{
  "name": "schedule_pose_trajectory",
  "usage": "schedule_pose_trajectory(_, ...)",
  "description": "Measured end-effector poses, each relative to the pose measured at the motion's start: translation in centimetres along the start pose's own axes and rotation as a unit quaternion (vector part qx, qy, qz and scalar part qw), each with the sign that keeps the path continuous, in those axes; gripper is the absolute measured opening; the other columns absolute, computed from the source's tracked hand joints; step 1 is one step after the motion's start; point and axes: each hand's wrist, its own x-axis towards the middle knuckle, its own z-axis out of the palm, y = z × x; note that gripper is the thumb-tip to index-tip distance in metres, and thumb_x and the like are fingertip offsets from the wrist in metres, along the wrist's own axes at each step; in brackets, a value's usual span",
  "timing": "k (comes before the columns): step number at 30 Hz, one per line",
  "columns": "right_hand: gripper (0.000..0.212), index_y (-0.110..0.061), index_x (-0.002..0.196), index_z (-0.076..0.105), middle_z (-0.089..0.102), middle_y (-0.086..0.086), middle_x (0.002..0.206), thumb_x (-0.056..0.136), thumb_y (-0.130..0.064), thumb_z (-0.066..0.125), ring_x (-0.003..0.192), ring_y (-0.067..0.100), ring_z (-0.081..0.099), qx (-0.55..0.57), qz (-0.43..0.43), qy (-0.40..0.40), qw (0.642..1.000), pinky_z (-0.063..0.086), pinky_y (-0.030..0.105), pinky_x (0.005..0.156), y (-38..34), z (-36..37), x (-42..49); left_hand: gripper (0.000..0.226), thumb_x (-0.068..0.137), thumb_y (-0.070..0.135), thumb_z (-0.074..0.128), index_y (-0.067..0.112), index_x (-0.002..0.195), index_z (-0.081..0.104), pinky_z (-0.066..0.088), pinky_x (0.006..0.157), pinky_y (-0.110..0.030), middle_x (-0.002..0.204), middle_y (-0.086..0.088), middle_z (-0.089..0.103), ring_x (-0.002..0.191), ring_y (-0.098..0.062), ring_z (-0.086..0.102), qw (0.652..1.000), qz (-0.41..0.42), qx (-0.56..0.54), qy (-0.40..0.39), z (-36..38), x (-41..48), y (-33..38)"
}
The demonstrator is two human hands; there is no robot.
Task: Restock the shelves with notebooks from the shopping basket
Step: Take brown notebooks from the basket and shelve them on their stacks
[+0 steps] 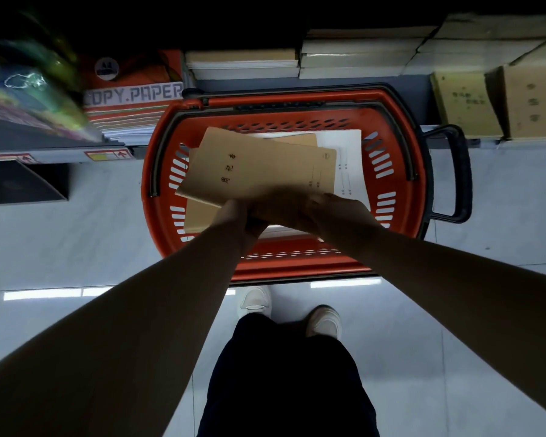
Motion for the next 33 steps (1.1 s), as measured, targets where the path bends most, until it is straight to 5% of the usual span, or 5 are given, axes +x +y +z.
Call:
schedule_pose_trajectory(3,0.03,-0.006,0.122,0.055,0.058,0.019,0.12,0.102,-0.023,0.041,0.089,0.012,0.052,-0.029,0.03,0.009,0.999,0.039,0.018,0.069,0.8,-1.0,0.1,0.034,0.097,-0.001,0.045,0.004,0.129,0.054,0.053,0.084,-0.032,0.113,-0.017,0.063,0.105,-0.027,0.061,0.999,-0.016,-0.03,0.034,-0.2,-0.8,-0.5)
schedule_pose_trajectory(10,0.049,-0.011,0.145,0.035,0.043,0.013,0.144,0.101,-0.031,0.044,0.13,0.029,0.043,-0.056,0.057,0.046,0.996,0.036,0.04,0.104,1.8,-6.5,-1.9,0.006,0.097,0.009,0.053,0.011,0.096,0.058,0.059,0.061,-0.026,0.086,-0.007,0.066,0.083,-0.019,0.065,0.998,-0.035,0.049,0.03,-0.6,-3.8,0.6)
schedule_pose_trajectory(15,0.037,-0.007,0.126,0.056,0.06,0.016,0.119,0.101,-0.032,0.046,0.108,0.029,0.056,-0.003,0.06,0.082,0.995,0.041,0.032,0.087,0.6,-10.0,-3.5,0.006,0.097,0.011,0.054,0.011,0.093,0.059,0.059,0.065,-0.027,0.075,-0.004,0.071,0.081,-0.017,0.067,0.996,-0.021,0.086,0.017,-0.3,-6.1,1.8)
schedule_pose_trajectory(22,0.013,-0.008,0.103,0.065,0.062,0.003,0.082,0.095,-0.007,0.054,0.07,0.01,0.059,0.259,0.109,0.099,0.955,0.048,0.014,0.047,-2.9,-12.3,-8.7,0.025,0.095,-0.001,0.05,0.011,0.117,0.057,0.05,0.096,-0.04,0.114,-0.012,0.065,0.109,-0.028,0.061,0.996,0.078,0.037,0.0,4.0,-11.1,2.2)
schedule_pose_trajectory(33,0.03,-0.009,0.124,0.059,0.064,0.009,0.118,0.094,-0.015,0.06,0.101,0.023,0.064,0.422,0.13,0.077,0.894,0.058,0.037,0.081,-6.6,-18.2,-17.2,0.038,0.099,0.012,0.05,0.018,0.136,0.051,0.053,0.067,-0.041,0.122,-0.009,0.064,0.094,-0.027,0.066,0.99,0.076,0.114,-0.032,8.9,-20.9,6.3)
